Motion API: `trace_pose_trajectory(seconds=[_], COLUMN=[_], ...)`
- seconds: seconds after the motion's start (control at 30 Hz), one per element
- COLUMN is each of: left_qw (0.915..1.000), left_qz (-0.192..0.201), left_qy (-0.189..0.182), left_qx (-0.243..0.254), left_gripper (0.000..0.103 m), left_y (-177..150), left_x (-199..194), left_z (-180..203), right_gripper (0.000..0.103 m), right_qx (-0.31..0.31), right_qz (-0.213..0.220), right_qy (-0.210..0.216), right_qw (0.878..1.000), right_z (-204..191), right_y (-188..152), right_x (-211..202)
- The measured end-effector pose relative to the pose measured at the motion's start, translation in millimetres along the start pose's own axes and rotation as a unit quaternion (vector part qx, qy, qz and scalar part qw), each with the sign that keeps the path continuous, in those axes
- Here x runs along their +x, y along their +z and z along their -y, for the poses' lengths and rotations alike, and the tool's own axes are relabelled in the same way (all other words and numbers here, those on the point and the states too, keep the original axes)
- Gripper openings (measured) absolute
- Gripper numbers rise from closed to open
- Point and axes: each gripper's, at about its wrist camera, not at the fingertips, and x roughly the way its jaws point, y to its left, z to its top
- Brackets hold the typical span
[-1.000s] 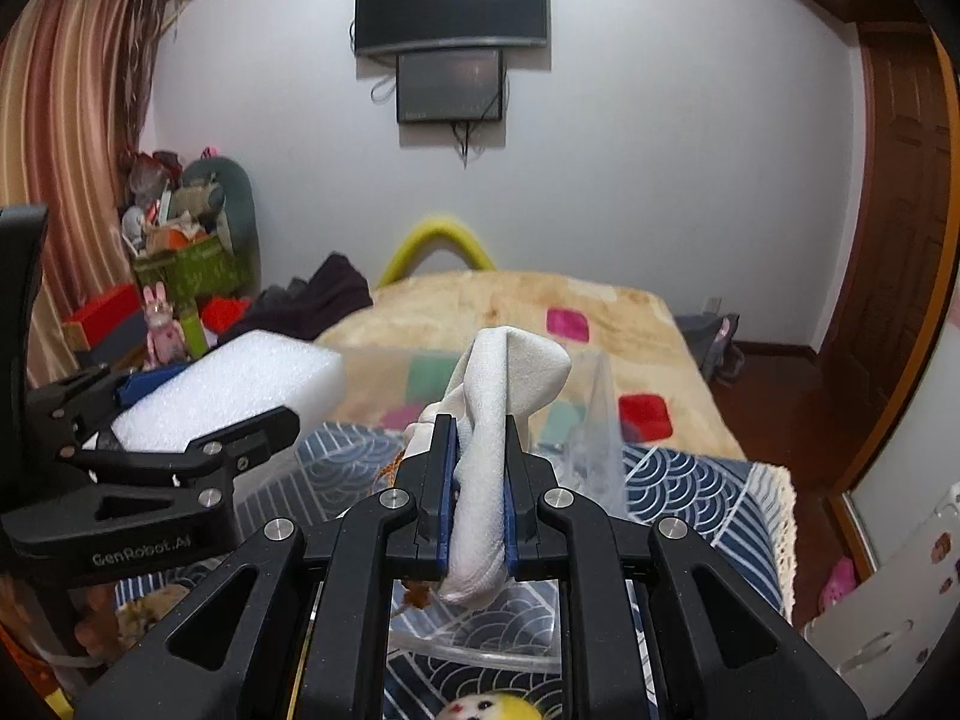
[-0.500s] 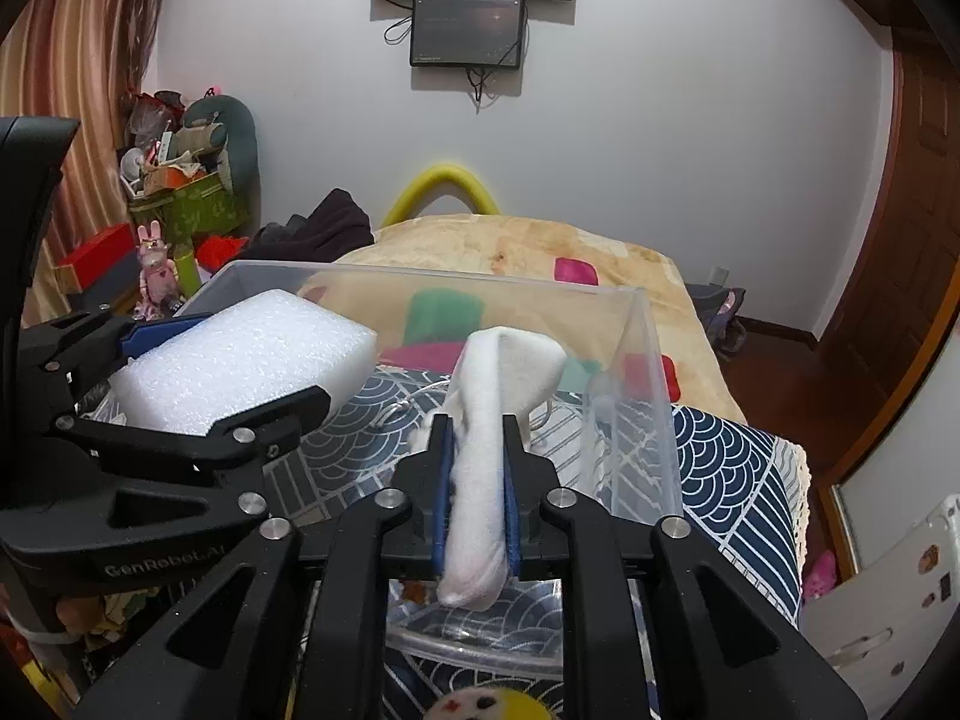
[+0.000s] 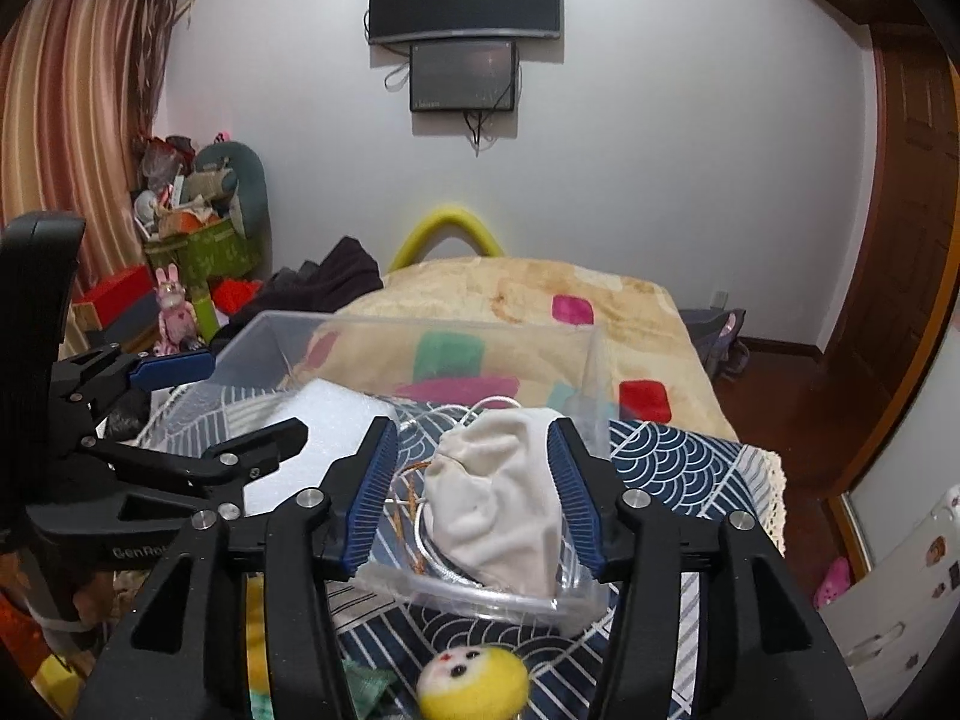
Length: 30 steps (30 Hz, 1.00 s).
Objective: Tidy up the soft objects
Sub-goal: 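Lower foam block into the box with left tool while right tool drops the pouch, then grasp the floral scrunchie with left tool while right tool grasps the yellow sponge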
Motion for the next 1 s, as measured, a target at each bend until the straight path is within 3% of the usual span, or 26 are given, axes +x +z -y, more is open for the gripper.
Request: trace_pose_trajectory(seconds=[0.17,0.37,0.57,0.7,1.0], left_qw=[0.9997,0.9989,0.9997,0.9999,0.9995], left_qz=[0.025,0.045,0.024,-0.005,-0.03], left_qy=[-0.005,-0.007,0.0,-0.007,-0.003], left_qx=[-0.005,-0.009,-0.005,-0.006,0.009], left_gripper=[0.099,0.101,0.101,0.101,0.101], left_y=[-0.3,-15.5,-45.8,-62.6,-101.7], left_x=[-28.2,-56.4,-65.5,-61.4,-53.0], left_z=[-8.0,-19.4,-29.3,-31.8,-21.8], right_gripper=[0.055,0.063,0.064,0.064,0.064], right_qx=[-0.001,-0.008,-0.005,-0.015,-0.045], right_qz=[0.021,0.038,0.025,0.002,-0.044], right_qy=[0.005,0.013,0.034,0.047,0.059], right_qw=[1.0,0.999,0.999,0.999,0.996], right_z=[-5.2,-12.8,-23.3,-36.9,-63.3], right_y=[-1.1,-10.7,-29.1,-43.5,-75.9], right_x=[-17.8,-32.9,-31.8,-24.0,-9.1])
